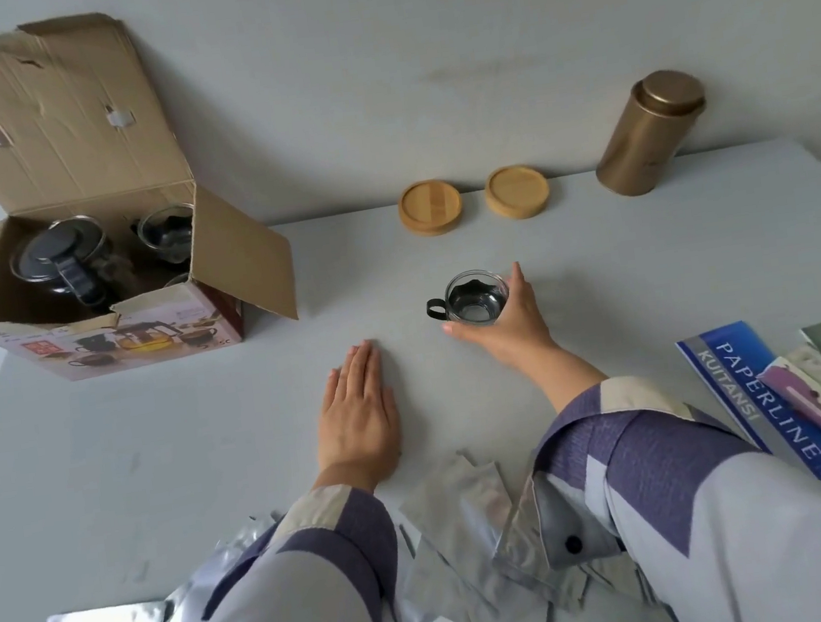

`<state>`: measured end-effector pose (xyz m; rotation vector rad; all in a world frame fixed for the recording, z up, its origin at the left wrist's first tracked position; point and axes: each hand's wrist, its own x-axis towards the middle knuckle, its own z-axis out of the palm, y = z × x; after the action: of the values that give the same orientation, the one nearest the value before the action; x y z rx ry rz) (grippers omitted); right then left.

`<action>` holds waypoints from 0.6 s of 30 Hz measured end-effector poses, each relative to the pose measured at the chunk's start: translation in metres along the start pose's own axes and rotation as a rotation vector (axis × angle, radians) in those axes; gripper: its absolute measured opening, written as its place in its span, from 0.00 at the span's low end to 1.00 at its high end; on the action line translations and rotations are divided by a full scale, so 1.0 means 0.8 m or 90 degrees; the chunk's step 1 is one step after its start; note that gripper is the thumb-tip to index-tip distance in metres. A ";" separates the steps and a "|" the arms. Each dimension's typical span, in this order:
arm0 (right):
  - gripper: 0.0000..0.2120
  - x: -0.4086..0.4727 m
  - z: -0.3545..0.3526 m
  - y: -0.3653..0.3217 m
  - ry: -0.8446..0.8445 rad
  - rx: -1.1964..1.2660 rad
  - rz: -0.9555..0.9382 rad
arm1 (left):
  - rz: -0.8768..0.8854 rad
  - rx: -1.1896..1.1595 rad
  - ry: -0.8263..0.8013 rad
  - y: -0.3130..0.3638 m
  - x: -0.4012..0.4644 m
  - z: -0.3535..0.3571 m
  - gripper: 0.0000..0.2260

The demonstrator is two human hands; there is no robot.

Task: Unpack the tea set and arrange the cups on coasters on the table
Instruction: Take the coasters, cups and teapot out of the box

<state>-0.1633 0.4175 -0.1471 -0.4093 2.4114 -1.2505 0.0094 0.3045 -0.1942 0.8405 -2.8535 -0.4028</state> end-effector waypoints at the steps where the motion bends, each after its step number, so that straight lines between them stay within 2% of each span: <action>1: 0.60 0.001 -0.004 -0.005 -0.015 -0.019 0.007 | -0.003 0.002 -0.008 0.000 0.002 -0.001 0.24; 3: 0.62 0.001 -0.012 -0.020 -0.020 -0.075 0.009 | 0.000 -0.007 -0.036 -0.001 0.005 -0.005 0.24; 6: 0.59 0.000 -0.007 -0.050 0.005 -0.180 -0.025 | 0.019 -0.023 -0.059 -0.016 0.006 -0.020 0.23; 9: 0.50 -0.004 0.019 -0.086 0.002 -0.273 -0.091 | -0.011 -0.023 -0.022 -0.056 -0.005 -0.043 0.22; 12: 0.39 -0.012 0.066 -0.128 -0.051 -0.315 -0.157 | -0.052 -0.028 0.006 -0.112 -0.017 -0.068 0.22; 15: 0.31 -0.023 0.120 -0.166 -0.088 -0.303 -0.225 | -0.090 -0.029 0.012 -0.164 -0.025 -0.085 0.21; 18: 0.25 -0.031 0.169 -0.209 -0.076 -0.252 -0.305 | -0.114 -0.016 0.016 -0.208 -0.030 -0.094 0.21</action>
<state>-0.0651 0.2382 -0.0747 -1.1980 2.5349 -0.8689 0.1299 0.1674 -0.1724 1.0915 -2.7533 -0.4446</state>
